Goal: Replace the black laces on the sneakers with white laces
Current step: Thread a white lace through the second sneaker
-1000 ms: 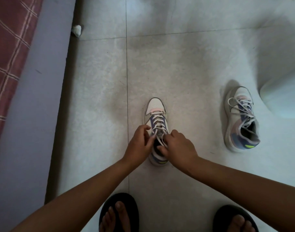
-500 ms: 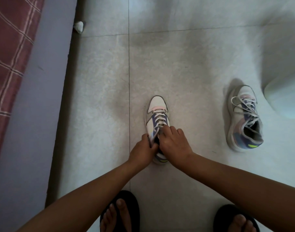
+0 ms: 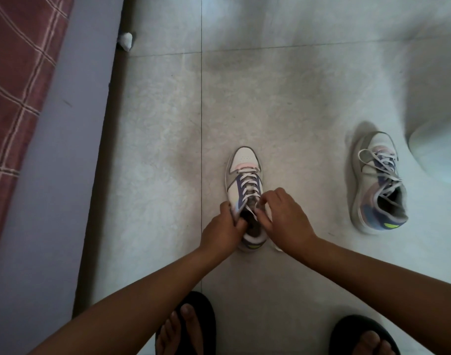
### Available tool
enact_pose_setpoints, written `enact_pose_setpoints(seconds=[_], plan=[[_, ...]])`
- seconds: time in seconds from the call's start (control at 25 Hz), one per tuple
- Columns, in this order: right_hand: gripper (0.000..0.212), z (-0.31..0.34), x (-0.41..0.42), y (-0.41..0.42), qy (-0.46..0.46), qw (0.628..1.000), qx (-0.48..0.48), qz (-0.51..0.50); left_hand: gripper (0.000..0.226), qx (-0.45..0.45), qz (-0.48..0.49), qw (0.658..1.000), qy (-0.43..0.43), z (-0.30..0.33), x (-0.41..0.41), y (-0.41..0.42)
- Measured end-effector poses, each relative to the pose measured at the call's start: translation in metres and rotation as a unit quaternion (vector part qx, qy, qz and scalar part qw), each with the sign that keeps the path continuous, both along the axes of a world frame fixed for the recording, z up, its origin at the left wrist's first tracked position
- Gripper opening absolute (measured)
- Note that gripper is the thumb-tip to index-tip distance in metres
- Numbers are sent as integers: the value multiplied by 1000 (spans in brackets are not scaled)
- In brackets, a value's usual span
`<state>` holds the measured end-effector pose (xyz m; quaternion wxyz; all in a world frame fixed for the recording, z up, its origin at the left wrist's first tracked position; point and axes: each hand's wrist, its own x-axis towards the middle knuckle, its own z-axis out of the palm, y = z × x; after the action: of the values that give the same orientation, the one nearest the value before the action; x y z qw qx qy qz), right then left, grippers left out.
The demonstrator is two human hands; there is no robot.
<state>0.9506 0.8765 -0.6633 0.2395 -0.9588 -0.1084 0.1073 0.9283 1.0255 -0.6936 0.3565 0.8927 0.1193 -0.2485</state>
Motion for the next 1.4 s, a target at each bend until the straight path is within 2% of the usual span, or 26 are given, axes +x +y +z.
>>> enact_pose_setpoints(seconds=[0.08, 0.24, 0.32, 0.44, 0.6, 0.8, 0.88, 0.96, 1.08, 1.12, 1.16, 1.24, 1.32, 1.4], plan=[[23, -5, 4, -3, 30, 998, 29, -54, 49, 43, -26, 998, -35, 2, 2, 1], [16, -5, 31, -8, 166, 973, 146, -63, 50, 31, -49, 997, -60, 5, 12, 3], [15, 0, 46, -11, 185, 970, 155, -32, 47, 35, -76, 994, -76, 6, 16, 4], [15, 6, 65, -10, 176, 977, 45, 110, 42, 39, -115, 984, -127, 8, 24, 7], [16, 15, 81, 2, 184, 963, -63, 188, 34, 37, -149, 973, -174, 10, 40, 7], [22, 26, 93, 27, 222, 905, -198, 305, 35, -22, -121, 984, -132, 12, 47, 7], [22, 25, 94, 27, 210, 902, -202, 319, 34, -24, -120, 984, -127, 12, 46, 7], [27, 24, 85, 16, 170, 923, -185, 292, 31, -21, -115, 985, -129, 12, 46, 8], [30, 4, 49, -5, 2, 943, -187, 274, 27, -15, -110, 986, -125, 12, 46, 6], [30, -3, 39, -10, -22, 956, -161, 245, 27, -9, -120, 985, -125, 12, 45, 5], [28, -8, 32, -14, -1, 971, -128, 202, 26, 1, -132, 983, -127, 11, 44, 3], [26, -14, 28, -22, 86, 990, -19, 112, 26, 19, -149, 979, -140, 10, 42, 2], [20, -16, 30, -31, 124, 986, 79, 73, 27, 20, -154, 977, -147, 8, 40, 3], [14, -12, 33, -35, 102, 984, 118, 83, 27, 11, -160, 976, -145, 7, 41, 4]])
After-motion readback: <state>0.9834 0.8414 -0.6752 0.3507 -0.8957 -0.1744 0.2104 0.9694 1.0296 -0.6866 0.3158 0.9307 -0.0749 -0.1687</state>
